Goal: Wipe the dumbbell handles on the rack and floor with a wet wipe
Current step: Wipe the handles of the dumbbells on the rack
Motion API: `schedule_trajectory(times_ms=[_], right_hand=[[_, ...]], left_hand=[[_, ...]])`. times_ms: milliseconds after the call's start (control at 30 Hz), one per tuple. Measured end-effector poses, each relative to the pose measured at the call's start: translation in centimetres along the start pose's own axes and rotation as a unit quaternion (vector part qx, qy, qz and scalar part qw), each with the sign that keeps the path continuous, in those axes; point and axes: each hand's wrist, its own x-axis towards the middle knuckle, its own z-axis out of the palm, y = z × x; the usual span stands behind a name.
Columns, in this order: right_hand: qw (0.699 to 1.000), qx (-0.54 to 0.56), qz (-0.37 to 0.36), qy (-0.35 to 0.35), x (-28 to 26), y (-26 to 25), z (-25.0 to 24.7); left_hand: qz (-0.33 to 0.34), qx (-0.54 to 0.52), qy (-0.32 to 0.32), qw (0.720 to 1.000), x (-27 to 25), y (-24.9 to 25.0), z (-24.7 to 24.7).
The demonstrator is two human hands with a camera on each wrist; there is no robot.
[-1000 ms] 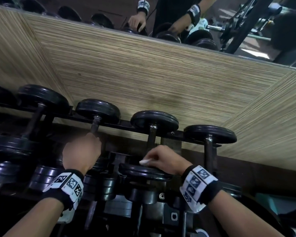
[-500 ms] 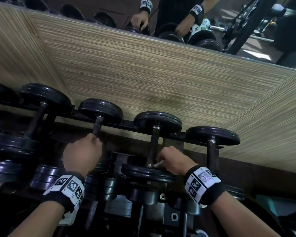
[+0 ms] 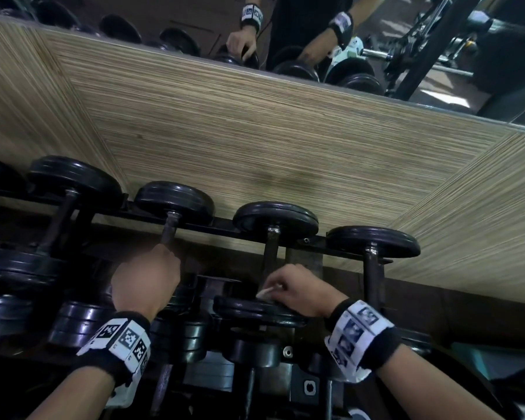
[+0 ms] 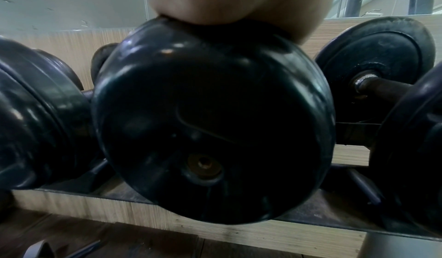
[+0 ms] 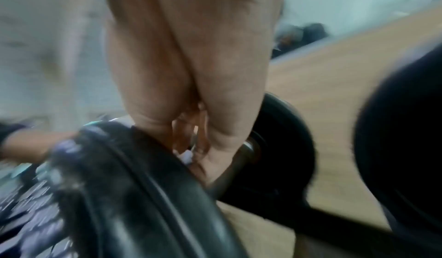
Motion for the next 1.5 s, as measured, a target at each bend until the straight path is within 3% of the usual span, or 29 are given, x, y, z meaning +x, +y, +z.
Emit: schedule_trajectory(times_ms=[100, 400, 500, 600, 667, 733, 767, 833, 967, 1067, 1100, 1167, 1233, 1333, 1433, 1500], right_hand=[[0.995, -0.094, -0.028, 0.005, 1.6, -1.6, 0.7], [0.993, -0.092, 0.071, -0.011, 0.5, 1.6, 0.2], [0.993, -0.028, 0.109, 0.041, 0.2, 2.2, 1.0], [0.98, 0.1, 0.098, 0.144, -0.6, 2.2, 2.4], [0.959, 0.193, 0.073, 0.194, -1.2, 2.1, 3.4], [0.938, 0.269, 0.044, 0.214, -1.7, 2.0, 4.0], [0.929, 0.294, 0.036, 0.222, -1.9, 1.8, 4.2], [0.911, 0.333, 0.027, 0.243, -2.3, 1.5, 4.8], [0.87, 0.39, 0.063, 0.297, -2.3, 1.4, 6.6], [0.849, 0.372, 0.115, 0.357, -1.7, 1.2, 7.8], [0.849, 0.354, 0.125, 0.372, -1.5, 1.1, 8.0], [0.851, 0.334, 0.131, 0.384, -1.4, 1.0, 8.2], [0.852, 0.329, 0.13, 0.385, -1.4, 1.1, 8.3], [0.855, 0.318, 0.133, 0.387, -1.4, 1.0, 8.3], [0.859, 0.309, 0.135, 0.385, -1.5, 0.9, 8.3], [0.86, 0.309, 0.134, 0.384, -1.5, 1.0, 8.3]], left_hand=[[-0.001, 0.001, -0.009, 1.0, 0.0, -0.3, 0.0], [0.019, -0.011, 0.014, 1.0, -0.1, -0.7, 0.7], [0.035, -0.024, 0.014, 0.999, 0.1, -0.6, 0.5], [0.128, -0.068, 0.025, 0.989, -1.1, 0.4, 0.6], [0.177, -0.209, -0.082, 0.958, -2.7, 2.8, 1.0], [0.157, -0.349, -0.253, 0.889, -3.9, 5.7, 1.6], [0.149, -0.381, -0.315, 0.856, -4.1, 6.8, 2.1], [0.152, -0.382, -0.374, 0.831, -3.7, 7.8, 3.1], [0.14, -0.353, -0.388, 0.84, -1.9, 8.0, 3.8], [0.089, -0.286, -0.299, 0.906, -0.4, 7.4, 5.1], [0.077, -0.258, -0.296, 0.916, 0.1, 7.2, 5.6], [0.076, -0.233, -0.369, 0.897, 0.7, 7.1, 6.5], [0.103, -0.249, -0.469, 0.841, 0.9, 7.6, 6.9], [0.15, -0.254, -0.535, 0.792, 1.1, 8.3, 6.7], [0.141, -0.274, -0.542, 0.782, 1.0, 8.4, 6.3], [0.133, -0.28, -0.516, 0.798, 0.6, 8.1, 6.3]])
